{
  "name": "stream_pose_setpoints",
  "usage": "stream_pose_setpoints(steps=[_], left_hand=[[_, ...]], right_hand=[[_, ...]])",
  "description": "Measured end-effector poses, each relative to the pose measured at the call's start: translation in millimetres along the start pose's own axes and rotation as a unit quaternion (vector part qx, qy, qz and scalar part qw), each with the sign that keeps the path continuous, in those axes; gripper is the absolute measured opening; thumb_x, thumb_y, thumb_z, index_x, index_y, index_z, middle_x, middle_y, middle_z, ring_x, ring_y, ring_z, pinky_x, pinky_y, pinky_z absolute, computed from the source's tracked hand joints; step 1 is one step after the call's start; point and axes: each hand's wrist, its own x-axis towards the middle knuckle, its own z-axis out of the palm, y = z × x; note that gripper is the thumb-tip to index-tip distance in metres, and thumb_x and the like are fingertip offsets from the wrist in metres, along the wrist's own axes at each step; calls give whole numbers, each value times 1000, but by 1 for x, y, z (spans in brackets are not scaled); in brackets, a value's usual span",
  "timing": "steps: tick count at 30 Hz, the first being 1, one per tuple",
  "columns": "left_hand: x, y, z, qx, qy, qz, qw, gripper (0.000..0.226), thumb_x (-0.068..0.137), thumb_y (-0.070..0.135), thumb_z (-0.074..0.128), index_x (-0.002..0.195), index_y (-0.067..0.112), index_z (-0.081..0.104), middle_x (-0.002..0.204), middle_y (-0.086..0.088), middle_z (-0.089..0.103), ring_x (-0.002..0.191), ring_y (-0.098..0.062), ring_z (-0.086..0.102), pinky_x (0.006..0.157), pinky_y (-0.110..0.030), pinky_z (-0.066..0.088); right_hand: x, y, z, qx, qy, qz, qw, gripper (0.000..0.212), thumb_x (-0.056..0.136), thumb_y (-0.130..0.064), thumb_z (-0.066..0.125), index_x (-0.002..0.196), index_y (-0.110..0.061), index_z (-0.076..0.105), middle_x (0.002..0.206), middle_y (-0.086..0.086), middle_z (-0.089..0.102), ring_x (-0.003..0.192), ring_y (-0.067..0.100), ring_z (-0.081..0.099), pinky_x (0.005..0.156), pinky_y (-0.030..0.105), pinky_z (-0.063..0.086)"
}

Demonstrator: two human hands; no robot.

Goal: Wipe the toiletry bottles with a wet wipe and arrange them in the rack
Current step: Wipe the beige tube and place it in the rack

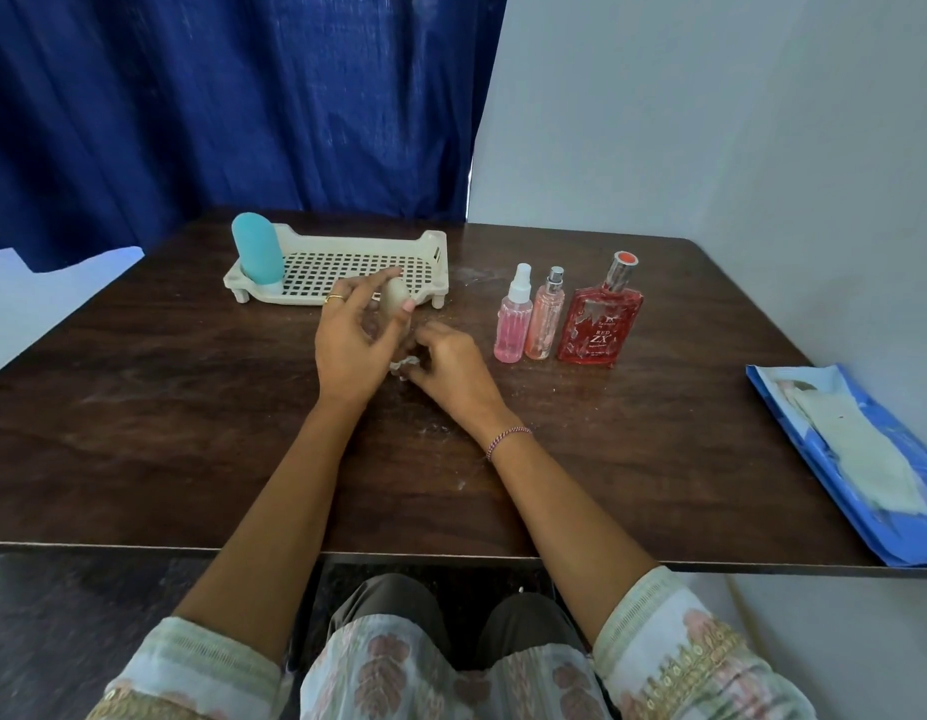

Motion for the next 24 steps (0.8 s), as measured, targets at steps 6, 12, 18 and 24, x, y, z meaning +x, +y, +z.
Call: stream_pose_setpoints(steps=[6, 12, 18, 24], left_hand=[[1, -2, 1, -36, -26, -7, 999, 44, 93, 46, 49, 134, 29, 51, 120, 12, 56, 97, -2, 54, 85, -31, 50], [2, 13, -1, -240, -88, -81, 963, 37, 100, 10, 41, 137, 12, 48, 137, 2, 50, 116, 12, 49, 93, -11, 43], [3, 9, -1, -368, -136, -145, 908, 34, 100, 11, 38, 131, 18, 52, 137, -4, 52, 126, -17, 49, 109, -38, 38], [3, 10, 1, -428, -166, -157, 875, 40, 100, 4, 30, 136, 9, 46, 143, -12, 46, 133, -23, 44, 113, -41, 33]], right_hand=[[0, -1, -5, 58, 10, 3, 998, 17, 73, -2, 74, 88, -7, 70, 90, 7, 66, 75, 12, 57, 74, 27, 50], [2, -7, -17, 206, 140, 22, 968, 18, 77, -3, 73, 93, -10, 70, 95, -4, 65, 83, 3, 62, 74, 14, 50], [-2, -15, -12, 143, 154, -43, 977, 19, 81, -5, 70, 100, -8, 70, 98, 5, 64, 88, 11, 62, 79, 24, 53], [3, -14, -13, 109, 210, -31, 971, 17, 83, -7, 67, 100, -6, 70, 96, 5, 64, 90, 10, 60, 80, 26, 53]])
